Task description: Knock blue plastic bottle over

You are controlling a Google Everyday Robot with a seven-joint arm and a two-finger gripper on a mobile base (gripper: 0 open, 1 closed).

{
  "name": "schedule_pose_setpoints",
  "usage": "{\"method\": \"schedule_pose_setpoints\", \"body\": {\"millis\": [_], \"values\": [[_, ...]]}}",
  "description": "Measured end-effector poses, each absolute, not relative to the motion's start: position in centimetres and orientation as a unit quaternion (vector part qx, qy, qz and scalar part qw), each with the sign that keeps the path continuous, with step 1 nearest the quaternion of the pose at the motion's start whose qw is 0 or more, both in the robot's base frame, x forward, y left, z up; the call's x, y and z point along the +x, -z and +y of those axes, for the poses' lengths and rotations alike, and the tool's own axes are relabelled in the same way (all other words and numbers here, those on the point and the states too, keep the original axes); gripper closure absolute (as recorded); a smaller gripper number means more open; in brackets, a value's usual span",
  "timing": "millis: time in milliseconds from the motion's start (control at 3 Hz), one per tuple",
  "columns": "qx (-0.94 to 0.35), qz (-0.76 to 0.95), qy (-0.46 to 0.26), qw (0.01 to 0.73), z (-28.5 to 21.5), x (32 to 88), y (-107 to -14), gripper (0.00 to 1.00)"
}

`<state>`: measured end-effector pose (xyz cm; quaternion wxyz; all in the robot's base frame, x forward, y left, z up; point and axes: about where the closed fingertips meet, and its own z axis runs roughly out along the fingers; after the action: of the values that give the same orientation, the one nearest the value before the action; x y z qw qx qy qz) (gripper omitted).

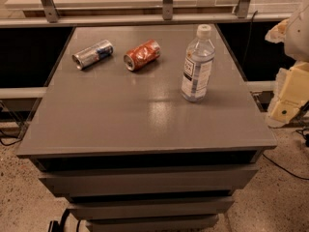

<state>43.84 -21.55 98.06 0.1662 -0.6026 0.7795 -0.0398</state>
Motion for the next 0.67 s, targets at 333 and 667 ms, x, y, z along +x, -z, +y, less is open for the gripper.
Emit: {"method": "schedule_pose_setpoints", "body": {"millis": [333, 667], "values": [[-0.603, 0.78, 0.04, 0.166, -21.55, 43.84, -98.07, 0.0], [-0.6, 0.778, 0.015, 0.184, -21.46, 44.22, -98.07, 0.0]]}}
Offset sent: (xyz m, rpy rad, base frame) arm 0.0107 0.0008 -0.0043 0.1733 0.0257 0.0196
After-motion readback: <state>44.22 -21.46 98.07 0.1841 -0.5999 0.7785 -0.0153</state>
